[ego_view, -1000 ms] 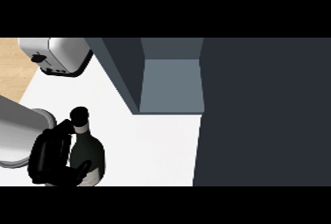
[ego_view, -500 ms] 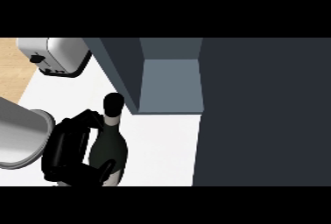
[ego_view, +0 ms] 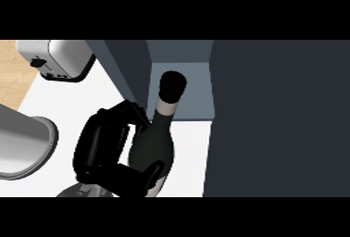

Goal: Pick up the wine, place it into the cabinet and close the cabinet

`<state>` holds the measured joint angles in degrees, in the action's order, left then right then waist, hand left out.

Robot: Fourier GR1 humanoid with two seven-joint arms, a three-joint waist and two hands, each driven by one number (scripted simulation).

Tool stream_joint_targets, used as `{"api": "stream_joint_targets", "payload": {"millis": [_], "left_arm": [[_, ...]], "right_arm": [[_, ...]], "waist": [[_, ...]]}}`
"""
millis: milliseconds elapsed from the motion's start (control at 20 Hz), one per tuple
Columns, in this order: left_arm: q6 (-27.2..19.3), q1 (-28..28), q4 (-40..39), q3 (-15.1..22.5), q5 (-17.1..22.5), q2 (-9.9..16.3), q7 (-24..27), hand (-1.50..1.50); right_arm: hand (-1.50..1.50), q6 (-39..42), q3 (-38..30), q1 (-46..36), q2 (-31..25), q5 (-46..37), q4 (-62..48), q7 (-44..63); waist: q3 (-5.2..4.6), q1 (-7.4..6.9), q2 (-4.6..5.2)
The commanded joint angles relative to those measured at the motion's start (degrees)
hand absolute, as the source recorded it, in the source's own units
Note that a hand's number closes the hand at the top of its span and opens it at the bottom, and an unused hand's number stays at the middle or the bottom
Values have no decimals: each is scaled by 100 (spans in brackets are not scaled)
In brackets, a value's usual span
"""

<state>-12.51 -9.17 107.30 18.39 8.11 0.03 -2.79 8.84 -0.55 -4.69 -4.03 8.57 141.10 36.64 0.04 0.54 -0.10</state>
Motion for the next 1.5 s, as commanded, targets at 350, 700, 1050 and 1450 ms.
{"api": "stream_joint_targets", "payload": {"millis": [350,700,1050,1450], "left_arm": [[-2011,-1374,-710,1053,-153,-3,-196,150],[-2382,-2166,-1425,839,-117,-3,-313,150],[-2715,-2308,-1984,1155,88,-3,263,150],[-2787,-2441,-2530,887,884,-3,828,150]], "right_arm": [[-150,51,22,441,47,703,864,336],[-150,89,-128,365,-50,734,1021,401],[-150,16,-58,149,-55,638,801,474],[-150,172,-170,303,-56,669,758,225]], "waist": [[-1,35,-1],[-2,37,-4],[-5,19,6],[-5,55,12]]}}
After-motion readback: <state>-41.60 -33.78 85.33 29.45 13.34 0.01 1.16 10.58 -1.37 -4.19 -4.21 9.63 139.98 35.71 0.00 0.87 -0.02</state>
